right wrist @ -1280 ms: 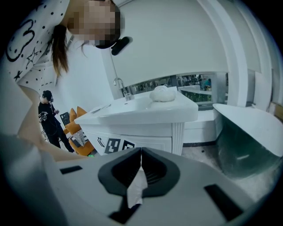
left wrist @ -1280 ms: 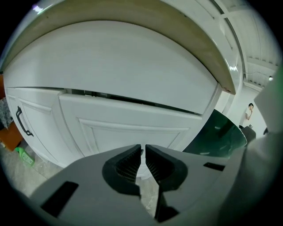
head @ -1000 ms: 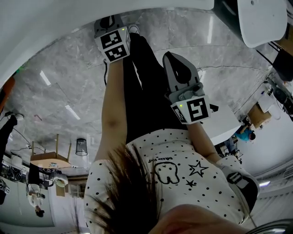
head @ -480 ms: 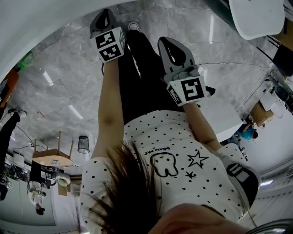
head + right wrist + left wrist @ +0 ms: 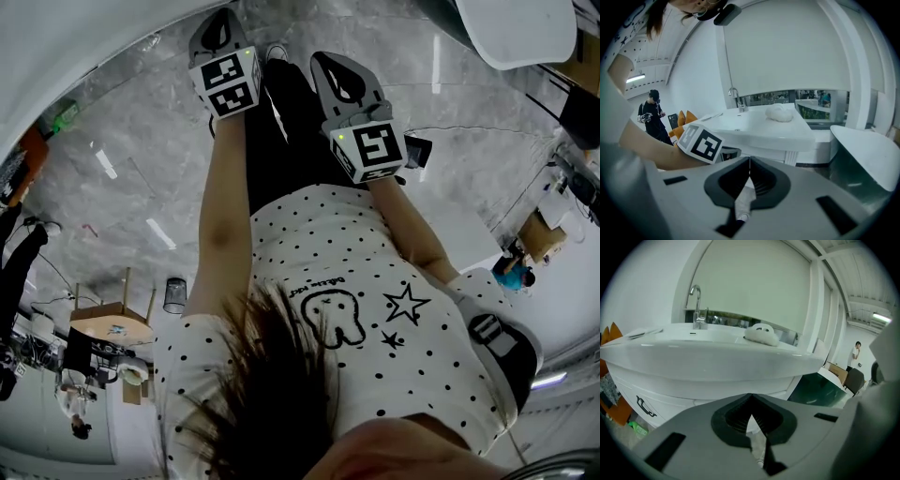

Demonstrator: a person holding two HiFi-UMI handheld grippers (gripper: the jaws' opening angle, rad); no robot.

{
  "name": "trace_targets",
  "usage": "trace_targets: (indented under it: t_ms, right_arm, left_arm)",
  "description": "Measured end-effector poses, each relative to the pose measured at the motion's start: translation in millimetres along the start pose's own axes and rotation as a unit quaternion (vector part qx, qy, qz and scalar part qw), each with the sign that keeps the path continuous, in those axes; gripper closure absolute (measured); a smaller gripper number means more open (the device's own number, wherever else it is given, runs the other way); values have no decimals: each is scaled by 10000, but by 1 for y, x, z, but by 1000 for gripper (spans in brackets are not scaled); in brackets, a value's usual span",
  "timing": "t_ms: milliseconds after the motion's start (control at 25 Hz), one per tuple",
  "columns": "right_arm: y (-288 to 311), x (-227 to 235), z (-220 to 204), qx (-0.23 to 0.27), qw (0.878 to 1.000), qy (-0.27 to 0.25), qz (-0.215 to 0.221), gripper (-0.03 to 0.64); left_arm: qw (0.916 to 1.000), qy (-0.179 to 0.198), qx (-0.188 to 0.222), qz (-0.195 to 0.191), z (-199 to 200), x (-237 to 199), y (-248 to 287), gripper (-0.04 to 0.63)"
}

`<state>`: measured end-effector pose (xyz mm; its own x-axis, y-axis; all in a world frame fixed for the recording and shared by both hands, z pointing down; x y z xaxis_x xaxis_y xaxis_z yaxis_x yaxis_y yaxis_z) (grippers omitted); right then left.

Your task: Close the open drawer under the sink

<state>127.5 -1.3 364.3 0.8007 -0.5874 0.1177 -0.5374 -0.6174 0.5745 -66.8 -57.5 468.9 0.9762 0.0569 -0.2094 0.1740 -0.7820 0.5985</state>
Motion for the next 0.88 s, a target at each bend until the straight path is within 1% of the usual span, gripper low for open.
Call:
trace_targets:
  t_ms: [280,480,720,880]
  right_arm:
    - [-9,-12,13,81,9996,-272,64,601]
    - [-19,-20,20,131,9990,-387,152,601]
    - [-25,-27,25,134,9988,-418,232,601]
    - [-26,-31,32,208,9986,-441,207,601]
  left_arm:
    - [9994,202,275,70,27,-3,-29,591]
    - [9989,170,407,144,36,-5,-47,591]
    - [9986,209,473,48,43,3,-65,591]
    - [9977,261,623,-52,52,4,-74,591]
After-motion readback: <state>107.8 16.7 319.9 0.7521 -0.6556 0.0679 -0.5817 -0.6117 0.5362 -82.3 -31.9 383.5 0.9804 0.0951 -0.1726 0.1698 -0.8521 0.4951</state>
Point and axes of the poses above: the fingertips, and each gripper's own axes: y forward along the fingers, x to its right, z out of its top, the point moved 9 cm from there along -y, backward along the fingers, and after that the axes turned 2 degrees about -z, right-handed, at the moved point
